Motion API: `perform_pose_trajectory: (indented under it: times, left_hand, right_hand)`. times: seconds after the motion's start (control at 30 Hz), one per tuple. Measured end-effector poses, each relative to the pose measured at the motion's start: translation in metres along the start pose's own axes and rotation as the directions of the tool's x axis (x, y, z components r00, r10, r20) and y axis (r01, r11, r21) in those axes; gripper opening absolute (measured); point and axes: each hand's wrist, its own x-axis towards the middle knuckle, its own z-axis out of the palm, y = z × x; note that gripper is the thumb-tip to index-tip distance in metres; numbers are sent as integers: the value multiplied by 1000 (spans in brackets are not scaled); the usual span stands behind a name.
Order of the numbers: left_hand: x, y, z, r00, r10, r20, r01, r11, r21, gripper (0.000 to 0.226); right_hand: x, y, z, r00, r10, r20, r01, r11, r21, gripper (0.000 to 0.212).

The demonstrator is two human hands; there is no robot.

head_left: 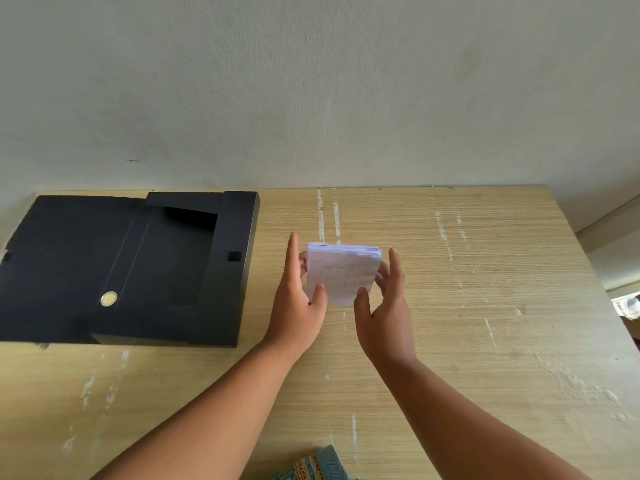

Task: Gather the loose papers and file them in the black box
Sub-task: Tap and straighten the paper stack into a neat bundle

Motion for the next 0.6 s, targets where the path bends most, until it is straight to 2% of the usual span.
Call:
perform_pose_trajectory:
  times: [0.07, 0.13, 0.23, 0.33, 0.43, 0.5, 0.6]
  left_hand:
    - [0, -3, -3, 995, 97, 5, -97, 991, 90, 107]
    - [-1, -5, -7, 985, 173, 21, -173, 965, 197, 104]
    - [-1, -6, -9, 962, 267, 49, -269, 917, 293, 101]
    - [-2, -11, -10, 947, 317, 57, -318, 895, 313, 98]
    - [-5, -12, -9, 946, 323, 27, -316, 901, 298, 96]
    - [-6, -12, -9, 956, 294, 10, -285, 916, 283, 100]
    - [-4, -14, -6, 993, 113, 19, -114, 973, 199, 107]
  right_hand:
    - [-1, -2, -2, 996, -87, -18, 86, 995, -45, 91]
    - [0, -3, -3, 977, -210, -41, 202, 969, -139, 95]
    - [1, 0, -2, 947, -317, -60, 295, 926, -237, 83]
    - [1, 3, -2, 935, -349, -63, 321, 908, -268, 72]
    - [0, 3, -4, 939, -339, -60, 312, 912, -266, 73]
    - [-2, 2, -4, 962, -262, -74, 238, 942, -238, 80]
    - [-3, 4, -2, 995, -87, -52, 79, 987, -143, 84]
